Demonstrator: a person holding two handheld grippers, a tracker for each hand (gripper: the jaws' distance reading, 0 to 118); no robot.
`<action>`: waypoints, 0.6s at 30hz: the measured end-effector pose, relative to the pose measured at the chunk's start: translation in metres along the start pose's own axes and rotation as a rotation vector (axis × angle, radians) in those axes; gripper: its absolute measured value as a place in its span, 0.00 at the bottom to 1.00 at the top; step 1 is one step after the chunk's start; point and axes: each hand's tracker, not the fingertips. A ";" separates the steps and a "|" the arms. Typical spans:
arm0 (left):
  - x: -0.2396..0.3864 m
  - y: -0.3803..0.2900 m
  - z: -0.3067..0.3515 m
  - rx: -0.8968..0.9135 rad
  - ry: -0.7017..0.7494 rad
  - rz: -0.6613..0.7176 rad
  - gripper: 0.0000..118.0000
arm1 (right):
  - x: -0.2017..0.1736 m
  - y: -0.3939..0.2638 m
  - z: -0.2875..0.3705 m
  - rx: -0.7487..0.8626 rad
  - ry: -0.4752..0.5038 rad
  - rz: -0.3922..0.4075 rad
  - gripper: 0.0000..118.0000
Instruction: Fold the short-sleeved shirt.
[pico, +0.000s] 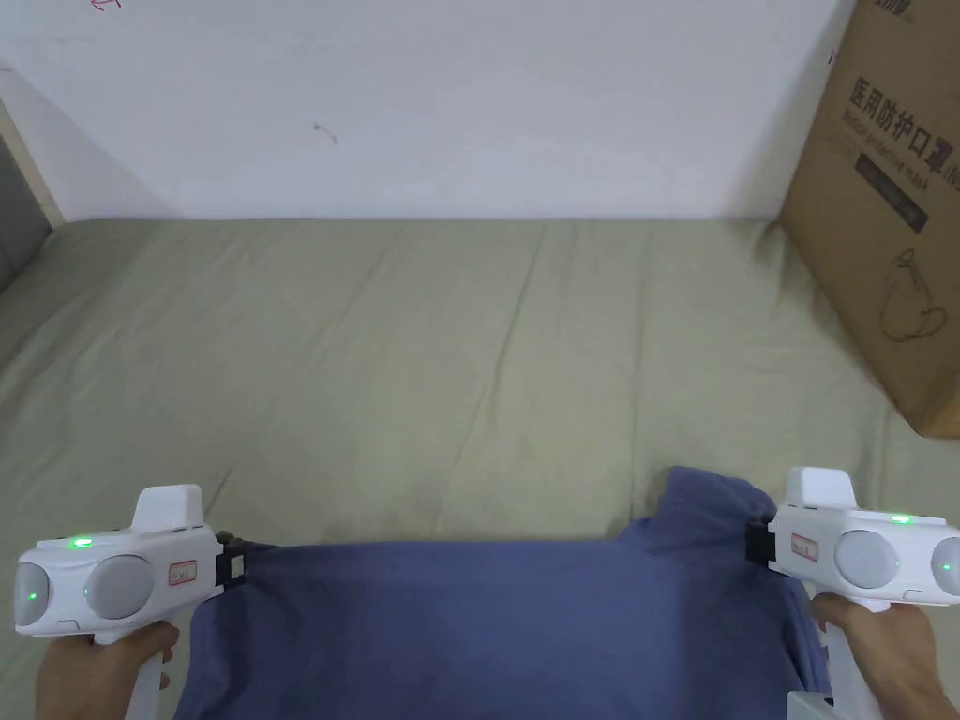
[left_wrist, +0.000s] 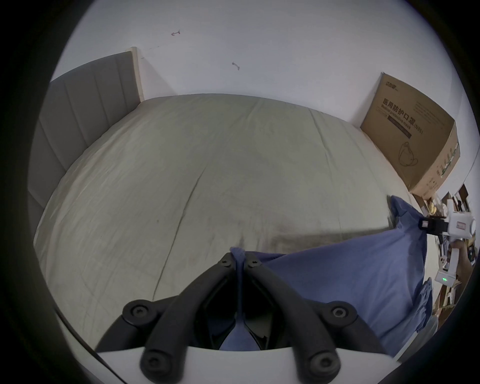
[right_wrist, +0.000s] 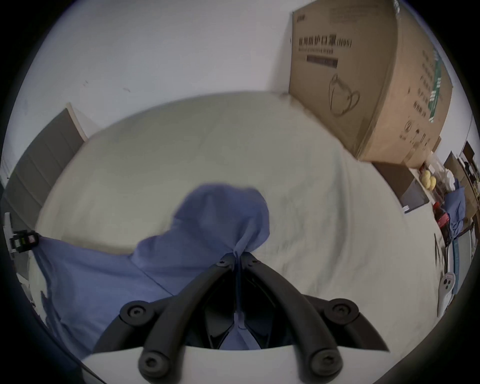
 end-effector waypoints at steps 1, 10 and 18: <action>-0.001 -0.002 0.006 0.005 0.003 0.005 0.01 | 0.001 0.000 0.017 0.038 0.059 -0.015 0.01; -0.010 -0.039 0.094 0.057 0.012 0.026 0.01 | 0.003 -0.055 0.178 0.191 0.135 -0.011 0.01; -0.016 -0.112 0.145 0.031 0.006 0.022 0.01 | 0.016 -0.148 0.221 0.211 0.170 -0.014 0.01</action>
